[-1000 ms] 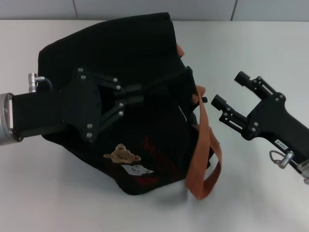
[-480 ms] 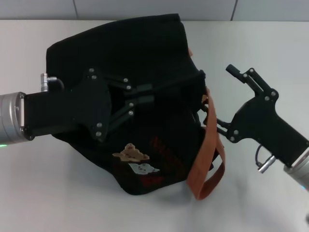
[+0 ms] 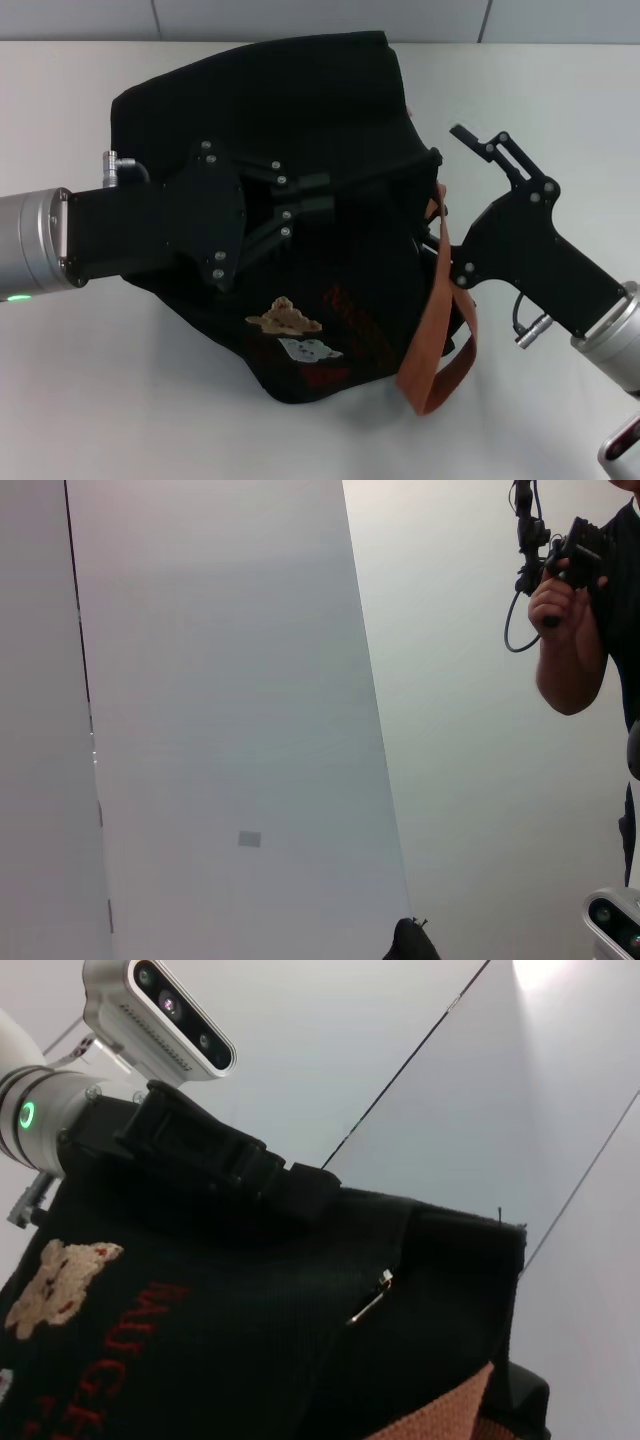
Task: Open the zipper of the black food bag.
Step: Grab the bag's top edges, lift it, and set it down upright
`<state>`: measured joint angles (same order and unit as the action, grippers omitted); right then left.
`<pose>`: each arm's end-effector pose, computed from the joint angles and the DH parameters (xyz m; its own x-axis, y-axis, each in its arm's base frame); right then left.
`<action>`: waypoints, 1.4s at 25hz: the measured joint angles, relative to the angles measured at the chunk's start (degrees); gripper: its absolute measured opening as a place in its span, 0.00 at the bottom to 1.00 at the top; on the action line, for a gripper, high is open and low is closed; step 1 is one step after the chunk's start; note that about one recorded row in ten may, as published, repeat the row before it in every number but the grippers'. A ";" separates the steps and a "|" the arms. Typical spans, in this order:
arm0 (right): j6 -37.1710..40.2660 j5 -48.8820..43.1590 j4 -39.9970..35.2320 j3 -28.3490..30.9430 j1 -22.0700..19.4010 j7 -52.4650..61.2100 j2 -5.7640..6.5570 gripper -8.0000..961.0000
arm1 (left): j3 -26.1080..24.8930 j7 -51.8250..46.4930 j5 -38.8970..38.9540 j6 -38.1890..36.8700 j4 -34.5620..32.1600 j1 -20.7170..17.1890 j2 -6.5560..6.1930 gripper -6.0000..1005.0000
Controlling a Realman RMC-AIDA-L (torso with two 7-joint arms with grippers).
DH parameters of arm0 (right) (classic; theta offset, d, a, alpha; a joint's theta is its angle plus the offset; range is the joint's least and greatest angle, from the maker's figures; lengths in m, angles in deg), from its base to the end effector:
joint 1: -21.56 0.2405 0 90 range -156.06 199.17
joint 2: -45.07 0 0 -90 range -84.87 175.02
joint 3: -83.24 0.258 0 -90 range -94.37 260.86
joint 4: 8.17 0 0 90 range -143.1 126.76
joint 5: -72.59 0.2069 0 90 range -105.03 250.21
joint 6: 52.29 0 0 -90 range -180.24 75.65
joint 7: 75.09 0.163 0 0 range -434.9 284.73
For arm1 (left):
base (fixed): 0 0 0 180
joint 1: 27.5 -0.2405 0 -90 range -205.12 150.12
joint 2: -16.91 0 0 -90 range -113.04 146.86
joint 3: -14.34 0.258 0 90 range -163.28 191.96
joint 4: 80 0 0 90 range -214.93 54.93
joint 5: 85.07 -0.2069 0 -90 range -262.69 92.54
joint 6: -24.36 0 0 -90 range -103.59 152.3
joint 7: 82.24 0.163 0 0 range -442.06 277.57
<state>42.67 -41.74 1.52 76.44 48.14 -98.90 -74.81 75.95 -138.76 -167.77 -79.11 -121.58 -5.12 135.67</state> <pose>0.2268 0.2648 -0.0770 0.6909 0.6338 -0.3477 0.0164 -0.4946 -0.8690 -0.1950 0.2822 -0.0063 0.6589 -0.1529 0.7365 -0.0052 -0.9800 -0.1988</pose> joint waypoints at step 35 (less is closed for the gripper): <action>-4.36 -0.25 3.11 1.69 0.99 -15.48 0.00 0.80 | 0.27 0.19 -0.02 -0.56 0.62 1.02 0.14 0.09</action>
<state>38.32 -41.98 4.63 78.14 49.13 -114.37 -74.81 76.22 -138.58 -167.79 -79.68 -120.95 -4.10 135.82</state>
